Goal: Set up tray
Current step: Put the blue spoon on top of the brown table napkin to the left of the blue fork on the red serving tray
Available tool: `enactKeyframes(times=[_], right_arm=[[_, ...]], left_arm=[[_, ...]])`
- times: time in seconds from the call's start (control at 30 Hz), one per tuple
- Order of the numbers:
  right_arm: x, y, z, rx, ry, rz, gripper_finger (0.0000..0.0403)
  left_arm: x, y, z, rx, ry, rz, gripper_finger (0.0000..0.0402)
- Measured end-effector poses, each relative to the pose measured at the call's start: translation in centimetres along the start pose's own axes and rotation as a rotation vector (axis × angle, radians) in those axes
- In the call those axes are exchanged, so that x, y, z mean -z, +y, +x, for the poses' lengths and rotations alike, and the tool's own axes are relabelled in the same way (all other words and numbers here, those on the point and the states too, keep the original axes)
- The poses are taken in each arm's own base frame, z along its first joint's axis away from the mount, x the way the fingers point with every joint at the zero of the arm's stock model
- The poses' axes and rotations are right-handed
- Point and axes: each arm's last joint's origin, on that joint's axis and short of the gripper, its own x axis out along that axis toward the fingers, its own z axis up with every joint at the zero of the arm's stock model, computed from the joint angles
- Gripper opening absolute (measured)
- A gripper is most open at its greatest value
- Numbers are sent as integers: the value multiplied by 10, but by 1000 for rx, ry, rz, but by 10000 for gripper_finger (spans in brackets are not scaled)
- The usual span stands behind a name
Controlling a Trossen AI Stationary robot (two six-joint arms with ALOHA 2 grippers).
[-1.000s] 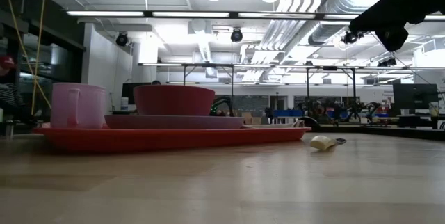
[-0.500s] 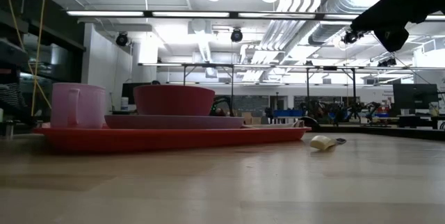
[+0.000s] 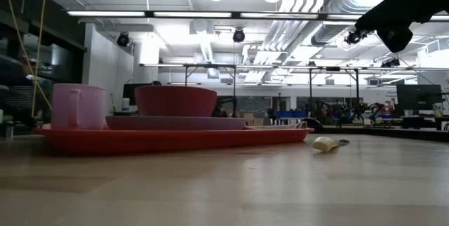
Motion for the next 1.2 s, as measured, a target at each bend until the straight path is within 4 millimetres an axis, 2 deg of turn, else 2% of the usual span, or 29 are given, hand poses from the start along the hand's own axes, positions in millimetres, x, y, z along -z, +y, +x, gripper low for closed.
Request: enactKeyframes(times=[0.27,0.83,1.2], right_arm=[[0,0,0,-4,3,-11,0],[5,-5,-2,37,51,-92,0],[-3,-19,-36,-75,-94,-48,0]], left_arm=[[4,-5,10,-4,-17,-3,117],[3,-6,11,27,-38,9,117],[3,-6,11,25,-38,20,117]])
